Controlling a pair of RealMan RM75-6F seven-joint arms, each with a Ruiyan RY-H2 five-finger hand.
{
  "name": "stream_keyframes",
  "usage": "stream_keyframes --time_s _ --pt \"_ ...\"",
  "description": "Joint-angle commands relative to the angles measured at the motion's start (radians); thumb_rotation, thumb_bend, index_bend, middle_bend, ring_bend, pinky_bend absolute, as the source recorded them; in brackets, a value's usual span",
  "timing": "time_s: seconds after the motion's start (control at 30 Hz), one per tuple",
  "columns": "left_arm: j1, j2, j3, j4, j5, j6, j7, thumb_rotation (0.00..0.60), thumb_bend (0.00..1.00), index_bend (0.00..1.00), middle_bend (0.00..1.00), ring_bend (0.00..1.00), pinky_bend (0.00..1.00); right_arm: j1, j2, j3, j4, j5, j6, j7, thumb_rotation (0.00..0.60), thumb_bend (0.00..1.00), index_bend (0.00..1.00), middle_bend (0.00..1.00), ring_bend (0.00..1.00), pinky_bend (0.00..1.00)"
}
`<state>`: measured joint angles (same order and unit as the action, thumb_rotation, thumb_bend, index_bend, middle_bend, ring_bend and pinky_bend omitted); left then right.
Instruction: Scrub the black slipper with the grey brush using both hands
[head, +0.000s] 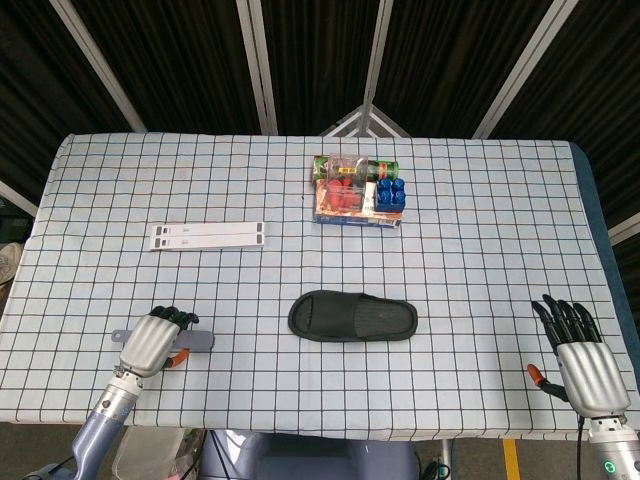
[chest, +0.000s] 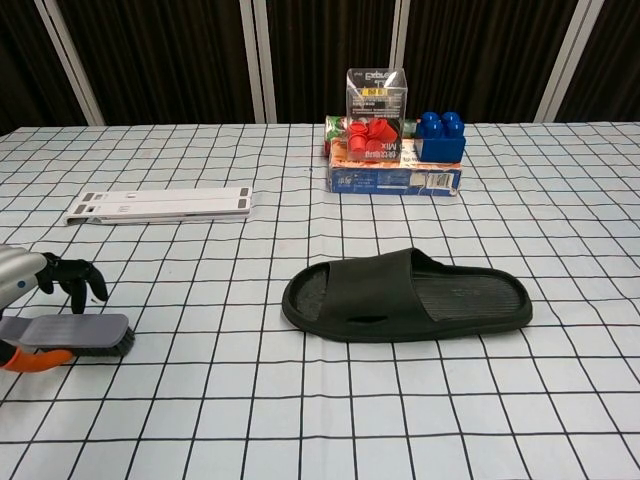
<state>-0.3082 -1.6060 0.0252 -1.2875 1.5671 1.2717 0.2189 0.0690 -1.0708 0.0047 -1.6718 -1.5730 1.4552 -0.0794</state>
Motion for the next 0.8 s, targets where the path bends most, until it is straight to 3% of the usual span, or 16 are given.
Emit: stream_keyframes --time_s 0.03,0.8 --pt "-0.001 0.003 0.002 -0.003 0.0 -0.003 -0.004 0.6 0.27 0.35 0.46 0.34 0.35 0.0 0.0 -0.001 0.0 0.0 -0.001 -0.001 0.6 0.32 0.0 0.0 0.0 0.0" --pt "-0.002 -0.013 0.005 0.011 -0.006 -0.001 -0.037 0.6 0.42 0.46 0.57 0.45 0.48 0.001 0.002 -0.001 -0.004 0.004 -0.004 -0.005 0.6 0.32 0.0 0.0 0.0 0.0"
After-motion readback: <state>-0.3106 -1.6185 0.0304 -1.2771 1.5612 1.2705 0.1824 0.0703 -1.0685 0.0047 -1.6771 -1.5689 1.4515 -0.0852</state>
